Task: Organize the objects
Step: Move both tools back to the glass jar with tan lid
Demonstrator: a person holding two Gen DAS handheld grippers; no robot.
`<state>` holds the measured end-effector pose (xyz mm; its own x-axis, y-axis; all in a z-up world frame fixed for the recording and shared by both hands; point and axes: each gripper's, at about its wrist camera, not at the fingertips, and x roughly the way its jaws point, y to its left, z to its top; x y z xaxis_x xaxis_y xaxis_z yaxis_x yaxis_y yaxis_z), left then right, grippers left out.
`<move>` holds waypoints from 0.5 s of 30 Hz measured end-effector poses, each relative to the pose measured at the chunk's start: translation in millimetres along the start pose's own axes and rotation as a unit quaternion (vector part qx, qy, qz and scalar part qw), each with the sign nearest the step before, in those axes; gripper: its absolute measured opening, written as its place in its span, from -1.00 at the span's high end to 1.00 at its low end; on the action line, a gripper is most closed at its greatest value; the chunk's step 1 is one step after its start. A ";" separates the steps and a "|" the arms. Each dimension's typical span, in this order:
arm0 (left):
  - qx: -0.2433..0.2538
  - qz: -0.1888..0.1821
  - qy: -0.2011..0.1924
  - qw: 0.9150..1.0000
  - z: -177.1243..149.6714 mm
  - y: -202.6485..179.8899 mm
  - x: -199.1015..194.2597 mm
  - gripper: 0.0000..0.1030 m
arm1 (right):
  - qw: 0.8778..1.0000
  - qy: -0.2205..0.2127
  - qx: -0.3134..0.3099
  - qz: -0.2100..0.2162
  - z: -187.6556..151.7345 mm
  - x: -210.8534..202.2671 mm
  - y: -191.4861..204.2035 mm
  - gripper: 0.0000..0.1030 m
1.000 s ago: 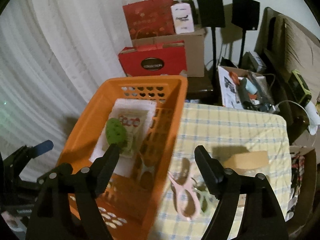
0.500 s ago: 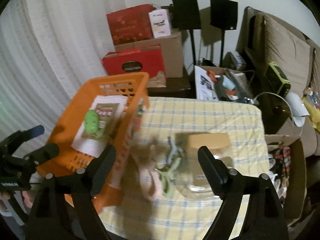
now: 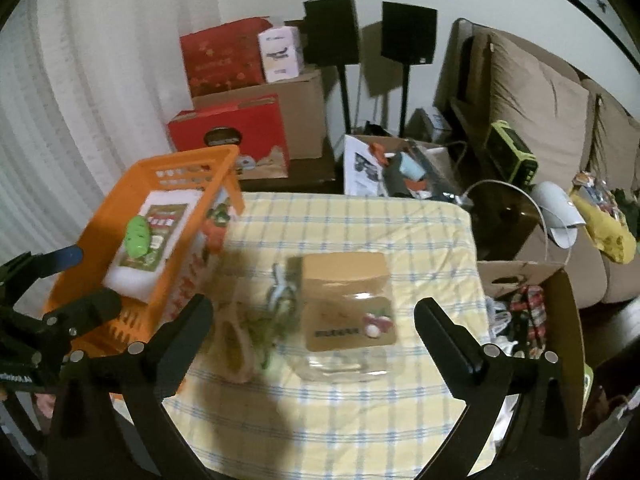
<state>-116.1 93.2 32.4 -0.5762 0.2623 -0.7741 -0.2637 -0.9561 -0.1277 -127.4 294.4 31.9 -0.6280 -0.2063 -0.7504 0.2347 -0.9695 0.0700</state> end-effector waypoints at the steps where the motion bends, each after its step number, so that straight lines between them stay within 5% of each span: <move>1: 0.000 -0.001 0.001 1.000 0.5 -4.3 2.4 -0.99 | 1.000 0.000 0.002 -0.002 -1.2 -0.1 -3.9 -0.98; 15: -0.028 -0.065 0.046 0.996 25.7 -34.4 48.4 -0.99 | 0.996 0.025 0.079 0.013 -33.1 12.1 -67.8 -0.97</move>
<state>-154.9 142.1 15.3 -0.4656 0.3728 -0.8027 -0.2851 -0.9218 -0.2627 -126.4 362.0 -3.6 -0.5848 -0.2292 -0.7781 0.1279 -0.9733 0.1906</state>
